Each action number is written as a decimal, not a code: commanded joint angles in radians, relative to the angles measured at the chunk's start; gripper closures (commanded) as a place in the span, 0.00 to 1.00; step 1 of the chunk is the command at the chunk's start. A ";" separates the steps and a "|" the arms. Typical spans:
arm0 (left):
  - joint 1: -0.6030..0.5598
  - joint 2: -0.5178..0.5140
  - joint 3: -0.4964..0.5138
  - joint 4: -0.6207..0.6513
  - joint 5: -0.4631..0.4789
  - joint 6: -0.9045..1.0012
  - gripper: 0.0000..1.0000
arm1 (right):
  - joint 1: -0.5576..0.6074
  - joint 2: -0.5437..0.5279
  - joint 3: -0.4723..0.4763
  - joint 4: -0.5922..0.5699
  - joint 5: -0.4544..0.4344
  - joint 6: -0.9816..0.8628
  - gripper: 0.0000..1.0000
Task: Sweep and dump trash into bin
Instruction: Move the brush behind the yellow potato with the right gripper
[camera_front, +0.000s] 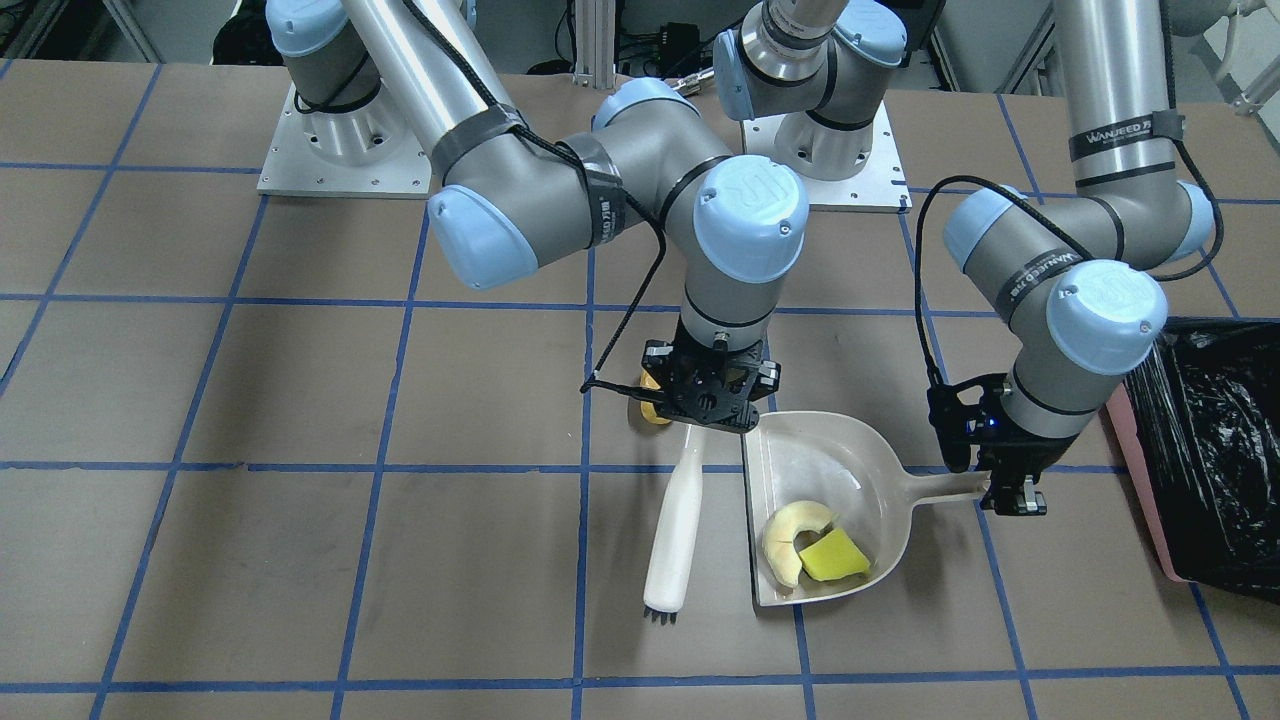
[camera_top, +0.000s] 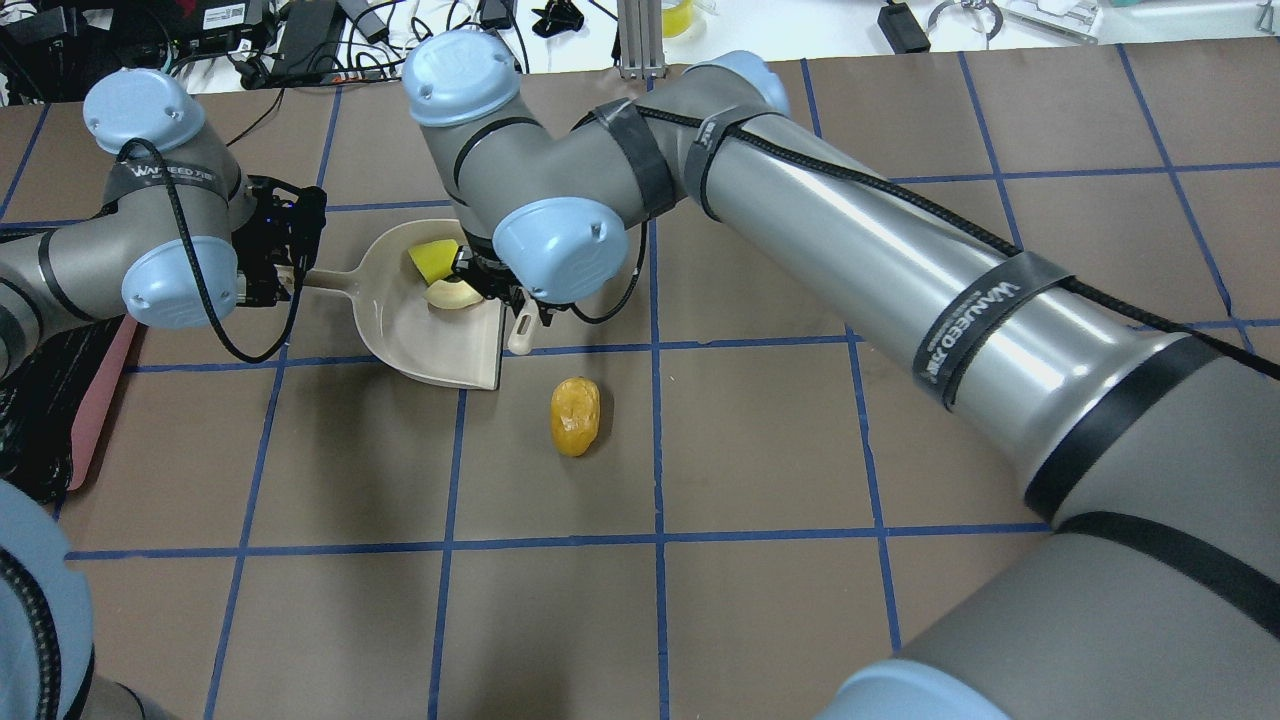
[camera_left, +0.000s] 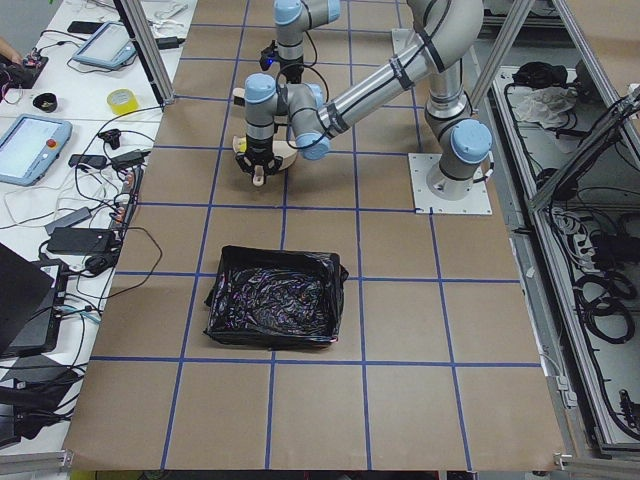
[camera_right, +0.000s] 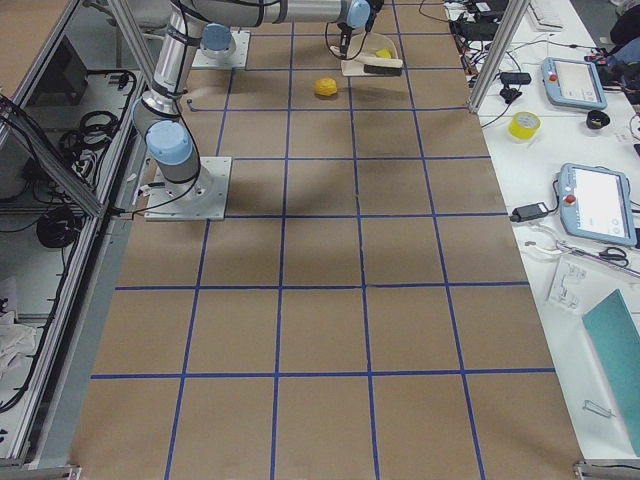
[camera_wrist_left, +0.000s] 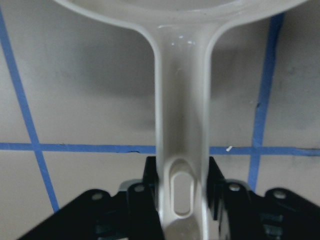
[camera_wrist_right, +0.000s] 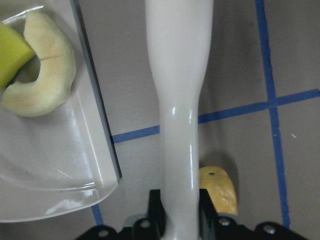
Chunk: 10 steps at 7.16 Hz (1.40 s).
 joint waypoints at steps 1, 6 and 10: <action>0.003 0.122 -0.133 -0.011 0.012 -0.001 1.00 | -0.079 -0.135 0.090 0.105 0.014 -0.067 1.00; 0.009 0.267 -0.286 -0.037 0.060 -0.076 1.00 | -0.032 -0.324 0.600 -0.254 0.018 -0.043 1.00; -0.002 0.262 -0.307 -0.027 0.062 -0.087 1.00 | 0.106 -0.300 0.614 -0.307 0.002 0.111 1.00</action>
